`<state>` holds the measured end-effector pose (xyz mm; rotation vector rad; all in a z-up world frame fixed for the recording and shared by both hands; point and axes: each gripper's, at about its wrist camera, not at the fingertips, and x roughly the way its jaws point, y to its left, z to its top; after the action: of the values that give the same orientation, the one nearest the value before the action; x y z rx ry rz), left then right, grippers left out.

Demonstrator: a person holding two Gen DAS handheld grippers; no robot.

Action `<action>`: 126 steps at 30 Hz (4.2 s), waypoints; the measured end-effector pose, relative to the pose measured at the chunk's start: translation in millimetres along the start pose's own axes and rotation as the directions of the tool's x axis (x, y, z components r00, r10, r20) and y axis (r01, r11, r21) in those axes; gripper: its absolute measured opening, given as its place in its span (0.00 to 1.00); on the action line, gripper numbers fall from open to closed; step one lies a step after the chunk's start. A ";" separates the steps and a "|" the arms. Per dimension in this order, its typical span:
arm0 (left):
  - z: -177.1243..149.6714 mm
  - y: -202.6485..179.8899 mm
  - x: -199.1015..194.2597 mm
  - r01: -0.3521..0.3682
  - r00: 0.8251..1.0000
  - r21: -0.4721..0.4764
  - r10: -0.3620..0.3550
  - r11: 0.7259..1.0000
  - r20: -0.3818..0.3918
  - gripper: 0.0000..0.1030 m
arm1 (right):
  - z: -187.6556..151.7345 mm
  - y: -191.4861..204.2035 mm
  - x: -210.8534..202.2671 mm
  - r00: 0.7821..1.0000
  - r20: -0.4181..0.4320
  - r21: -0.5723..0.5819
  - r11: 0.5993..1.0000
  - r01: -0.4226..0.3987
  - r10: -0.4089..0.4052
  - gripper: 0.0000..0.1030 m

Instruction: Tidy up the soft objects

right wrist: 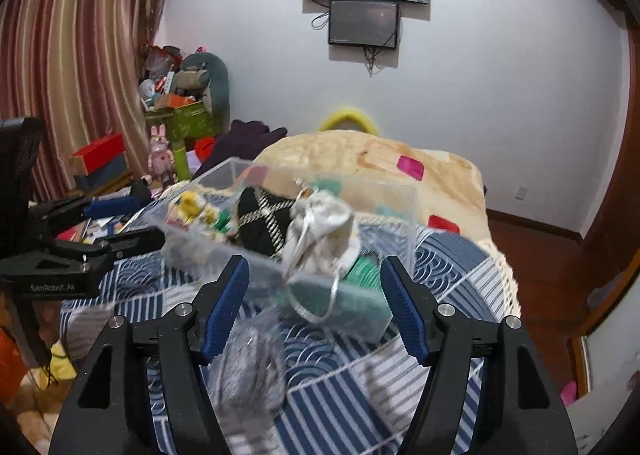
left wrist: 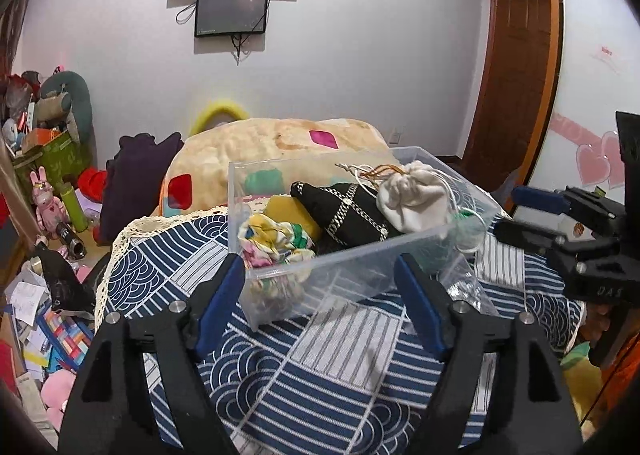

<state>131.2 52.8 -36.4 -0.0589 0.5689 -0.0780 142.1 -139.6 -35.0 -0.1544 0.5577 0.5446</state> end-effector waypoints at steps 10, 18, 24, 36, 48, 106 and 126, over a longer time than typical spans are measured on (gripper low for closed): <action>-28.3 -11.2 -13.5 0.026 1.000 0.013 -0.025 1.000 -0.012 0.84 | -44.7 16.7 36.3 0.981 -0.168 0.035 0.995 -0.088 0.093 0.63; -41.1 -15.0 -10.9 0.029 0.999 0.014 -0.029 0.999 -0.031 0.85 | -57.9 23.9 42.2 0.967 -0.192 0.069 0.985 -0.157 0.167 0.45; -45.6 -10.3 -12.1 0.035 0.999 -0.014 -0.035 0.999 -0.032 0.85 | -56.9 38.8 33.4 0.971 -0.172 0.035 0.986 -0.163 0.167 0.21; -35.7 8.0 -26.1 -0.005 0.999 -0.057 0.007 0.998 0.034 0.85 | 9.9 44.3 14.9 0.992 0.031 0.010 0.993 -0.119 0.119 0.19; -30.2 20.0 -30.9 -0.033 0.996 -0.076 0.039 0.997 0.080 0.90 | 46.1 59.4 71.7 0.996 -0.007 -0.050 0.995 -0.086 0.085 0.20; -1.6 -27.1 -113.7 0.014 0.955 -0.043 0.000 0.999 0.297 1.00 | 1.5 38.5 -85.4 0.963 0.269 0.049 0.999 -0.007 -0.007 0.83; -3.2 -22.0 -112.1 0.010 0.958 -0.064 0.009 0.998 0.287 1.00 | 0.2 39.0 -83.7 0.963 0.269 0.058 0.998 -0.007 -0.008 0.83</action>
<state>34.1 40.9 22.7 -0.1309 0.2804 -0.0504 62.0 -144.0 10.6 -0.0238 0.3082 0.5380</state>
